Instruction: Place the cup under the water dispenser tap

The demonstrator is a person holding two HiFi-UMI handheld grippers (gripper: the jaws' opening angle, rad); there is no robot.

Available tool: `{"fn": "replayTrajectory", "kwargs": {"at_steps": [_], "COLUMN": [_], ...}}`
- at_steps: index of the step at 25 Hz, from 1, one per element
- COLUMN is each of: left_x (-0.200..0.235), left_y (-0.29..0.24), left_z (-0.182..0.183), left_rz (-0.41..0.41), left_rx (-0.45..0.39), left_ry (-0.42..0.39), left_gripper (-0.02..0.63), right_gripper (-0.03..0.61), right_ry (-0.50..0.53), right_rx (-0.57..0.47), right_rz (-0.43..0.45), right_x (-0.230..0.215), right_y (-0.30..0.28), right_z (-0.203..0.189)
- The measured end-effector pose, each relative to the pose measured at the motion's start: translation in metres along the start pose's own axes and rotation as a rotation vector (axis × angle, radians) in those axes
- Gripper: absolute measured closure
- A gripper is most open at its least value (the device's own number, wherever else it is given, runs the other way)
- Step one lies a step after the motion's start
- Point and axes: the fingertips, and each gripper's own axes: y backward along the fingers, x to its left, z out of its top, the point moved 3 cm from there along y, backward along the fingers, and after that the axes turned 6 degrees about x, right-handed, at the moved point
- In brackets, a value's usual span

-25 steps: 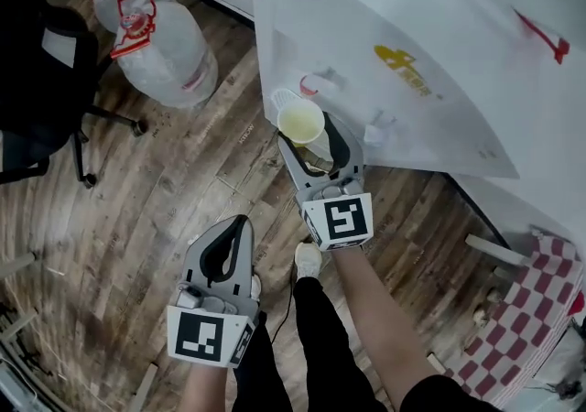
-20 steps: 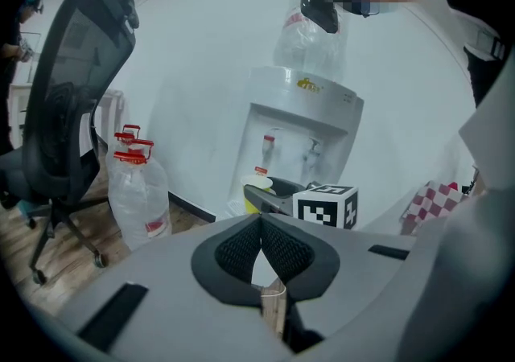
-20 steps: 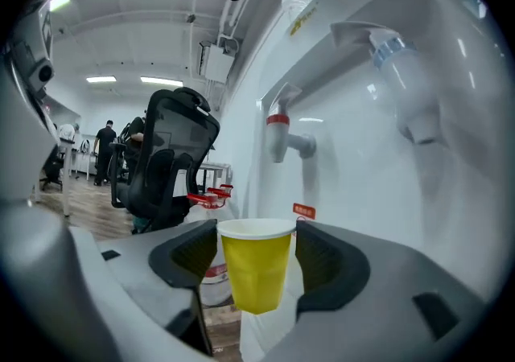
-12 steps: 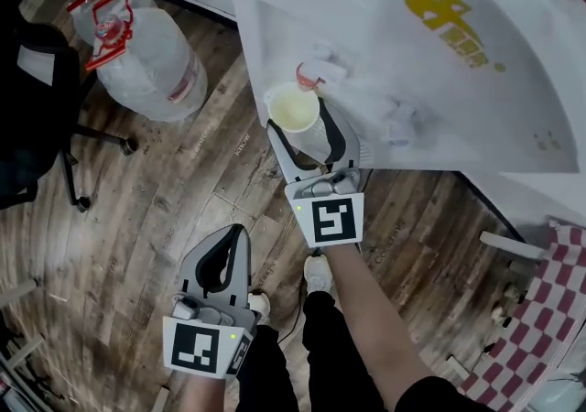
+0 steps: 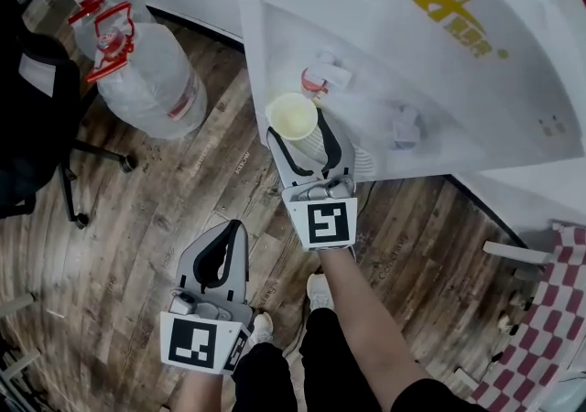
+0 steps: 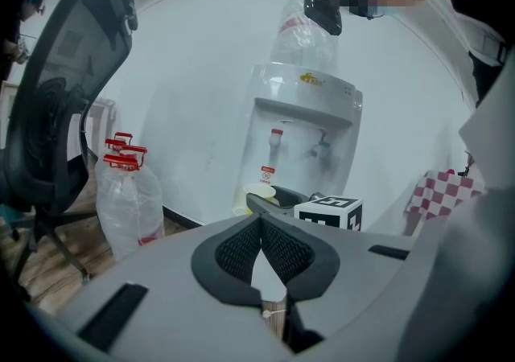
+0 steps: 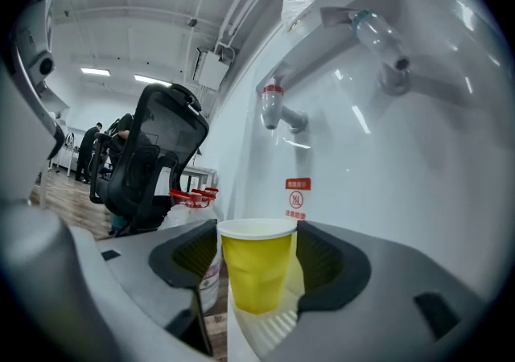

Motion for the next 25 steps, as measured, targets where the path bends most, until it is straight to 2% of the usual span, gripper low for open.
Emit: {"fn": "replayTrajectory", "kwargs": {"at_steps": [9,25], "left_x": [0.01,0.015], "left_y": [0.008,0.028], "left_z": [-0.004,-0.006], "left_rz": [0.009,0.024], "left_rx": [-0.014,0.014], "left_ry": [-0.015,-0.016], "left_gripper": [0.6,0.6], "right_gripper": [0.261,0.207], "right_ry": [-0.006,-0.026], "right_rx": [0.03,0.137], "right_rz": [-0.001,0.017], "right_x": [0.001,0.001], "right_y": [0.004,0.003], "right_z": [-0.005,-0.01]}}
